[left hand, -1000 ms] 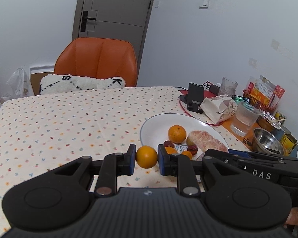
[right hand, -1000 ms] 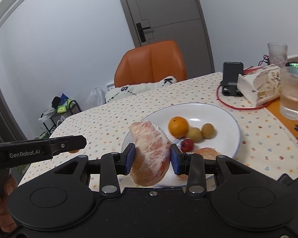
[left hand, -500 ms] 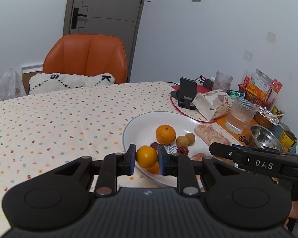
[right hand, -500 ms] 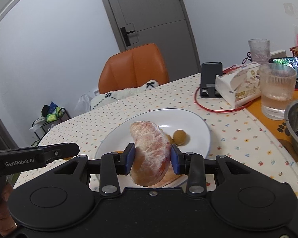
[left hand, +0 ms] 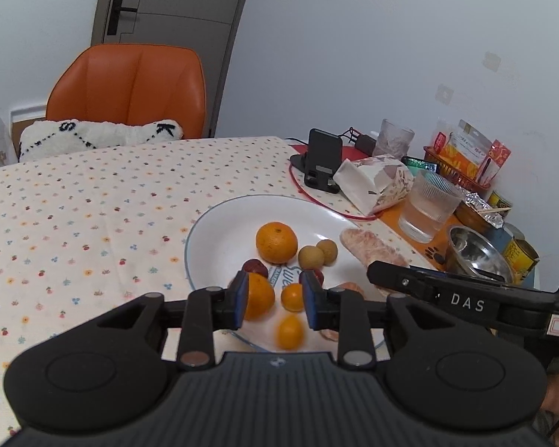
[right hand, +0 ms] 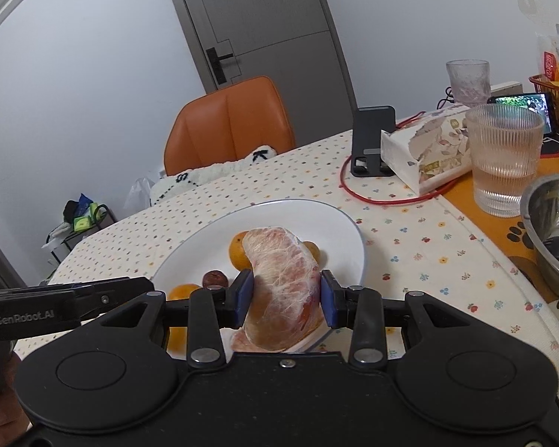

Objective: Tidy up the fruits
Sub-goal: 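Open both tools to release the orange and pomelo segment onto the plate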

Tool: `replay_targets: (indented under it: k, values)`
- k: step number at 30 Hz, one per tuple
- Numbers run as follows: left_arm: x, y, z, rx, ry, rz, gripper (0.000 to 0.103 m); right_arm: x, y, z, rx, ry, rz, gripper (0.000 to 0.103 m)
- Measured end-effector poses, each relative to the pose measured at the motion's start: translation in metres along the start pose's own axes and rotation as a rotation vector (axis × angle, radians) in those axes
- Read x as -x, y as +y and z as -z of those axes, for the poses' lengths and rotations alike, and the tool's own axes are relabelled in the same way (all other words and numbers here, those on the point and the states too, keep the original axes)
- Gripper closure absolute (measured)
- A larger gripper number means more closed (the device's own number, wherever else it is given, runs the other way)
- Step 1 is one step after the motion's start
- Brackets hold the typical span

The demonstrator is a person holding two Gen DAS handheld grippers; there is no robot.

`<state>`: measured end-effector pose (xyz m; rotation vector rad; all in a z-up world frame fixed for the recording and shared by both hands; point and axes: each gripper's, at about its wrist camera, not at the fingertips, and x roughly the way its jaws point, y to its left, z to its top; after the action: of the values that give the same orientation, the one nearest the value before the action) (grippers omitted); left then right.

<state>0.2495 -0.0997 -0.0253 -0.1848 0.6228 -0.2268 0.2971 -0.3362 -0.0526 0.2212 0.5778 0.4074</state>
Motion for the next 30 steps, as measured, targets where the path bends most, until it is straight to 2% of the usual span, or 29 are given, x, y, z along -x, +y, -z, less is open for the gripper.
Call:
replay_targets:
  k: [8,11,13,15,20,21,26,30]
  values:
    - [0.007,0.023,0.002,0.047,0.003,-0.071,0.051,-0.006,-0.007,-0.005,-0.018,-0.019,0.039,0.067]
    - [0.011,0.029,0.001,0.062,0.001,-0.091,0.041,-0.011,-0.010,-0.007,-0.022,-0.025,0.053,0.067]
    - [0.015,0.034,0.002,0.072,0.001,-0.104,0.028,-0.014,-0.010,-0.008,-0.022,-0.027,0.064,0.067]
    - [0.018,0.038,0.003,0.078,-0.006,-0.117,0.024,-0.018,-0.009,-0.009,-0.016,-0.034,0.082,0.067]
    - [0.022,0.050,0.004,0.098,0.000,-0.141,0.024,-0.024,-0.013,-0.013,-0.045,-0.062,0.113,0.066]
    - [0.022,0.052,0.005,0.104,0.000,-0.144,0.023,-0.025,-0.012,-0.013,-0.049,-0.068,0.117,0.063]
    - [0.025,0.055,0.007,0.108,0.007,-0.158,0.022,-0.020,-0.004,-0.012,-0.046,-0.082,0.098,0.053]
    - [0.026,0.056,0.008,0.111,0.020,-0.176,0.020,-0.015,0.002,-0.009,-0.054,-0.063,0.062,0.053]
